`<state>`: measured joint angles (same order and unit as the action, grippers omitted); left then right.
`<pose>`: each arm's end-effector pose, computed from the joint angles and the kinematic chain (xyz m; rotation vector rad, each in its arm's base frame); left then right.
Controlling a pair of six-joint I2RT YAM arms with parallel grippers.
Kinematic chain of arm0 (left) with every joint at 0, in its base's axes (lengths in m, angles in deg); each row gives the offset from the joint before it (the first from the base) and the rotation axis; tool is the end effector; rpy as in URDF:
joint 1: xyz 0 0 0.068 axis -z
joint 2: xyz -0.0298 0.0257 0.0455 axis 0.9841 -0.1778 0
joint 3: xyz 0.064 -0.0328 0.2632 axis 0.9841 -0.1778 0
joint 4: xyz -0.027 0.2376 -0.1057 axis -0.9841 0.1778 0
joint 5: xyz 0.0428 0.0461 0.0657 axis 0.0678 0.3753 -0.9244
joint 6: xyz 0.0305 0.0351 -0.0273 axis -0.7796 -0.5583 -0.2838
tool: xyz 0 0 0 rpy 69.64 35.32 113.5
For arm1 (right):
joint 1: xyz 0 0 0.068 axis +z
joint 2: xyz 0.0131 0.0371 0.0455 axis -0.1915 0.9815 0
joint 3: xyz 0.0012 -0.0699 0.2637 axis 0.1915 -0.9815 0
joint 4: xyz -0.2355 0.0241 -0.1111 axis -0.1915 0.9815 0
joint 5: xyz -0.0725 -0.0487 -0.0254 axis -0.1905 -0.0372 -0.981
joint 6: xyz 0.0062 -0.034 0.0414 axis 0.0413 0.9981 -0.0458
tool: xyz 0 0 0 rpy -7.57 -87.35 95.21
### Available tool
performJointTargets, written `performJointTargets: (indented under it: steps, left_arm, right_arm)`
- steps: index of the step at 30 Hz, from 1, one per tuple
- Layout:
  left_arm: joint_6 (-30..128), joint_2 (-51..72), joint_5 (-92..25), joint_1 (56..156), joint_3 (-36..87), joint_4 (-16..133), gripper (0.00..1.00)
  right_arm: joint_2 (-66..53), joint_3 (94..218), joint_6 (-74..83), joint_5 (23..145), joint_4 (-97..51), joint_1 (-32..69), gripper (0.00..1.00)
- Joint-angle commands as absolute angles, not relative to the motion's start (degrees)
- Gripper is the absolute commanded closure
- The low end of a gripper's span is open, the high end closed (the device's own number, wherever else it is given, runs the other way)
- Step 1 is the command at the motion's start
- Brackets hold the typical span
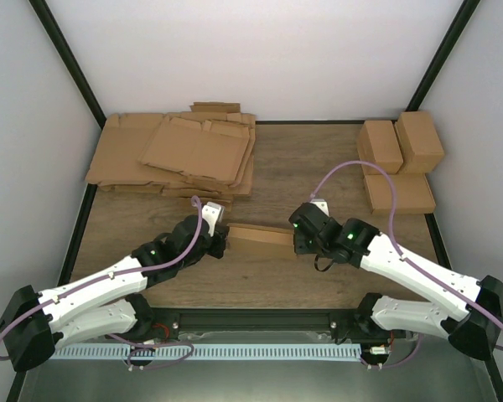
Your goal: Fold the paper box
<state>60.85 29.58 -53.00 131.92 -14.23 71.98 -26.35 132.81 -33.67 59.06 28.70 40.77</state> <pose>0.1348 -0.1623 0.2295 0.4389 2.1632 -0.5450 0.1295 0.1475 0.2734 -0.0531 2.5733 0.2422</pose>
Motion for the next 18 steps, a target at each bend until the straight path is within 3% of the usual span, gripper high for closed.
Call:
performJointTargets:
  steps: [1,9,18]
  left_arm:
    - [60.36,29.64,-53.16,131.92,-13.04,72.67,0.96]
    - [60.52,29.82,-52.99,131.9,-13.09,72.73,0.96]
    - [61.53,29.56,-52.65,131.98,-13.11,72.02,0.96]
  right_arm:
    - [-26.54,132.66,-32.29,58.86,27.74,40.37,0.82]
    - [-26.76,133.35,-33.32,59.99,27.09,40.37,0.99]
    - [-29.11,131.77,-41.23,63.1,23.68,40.37,0.99]
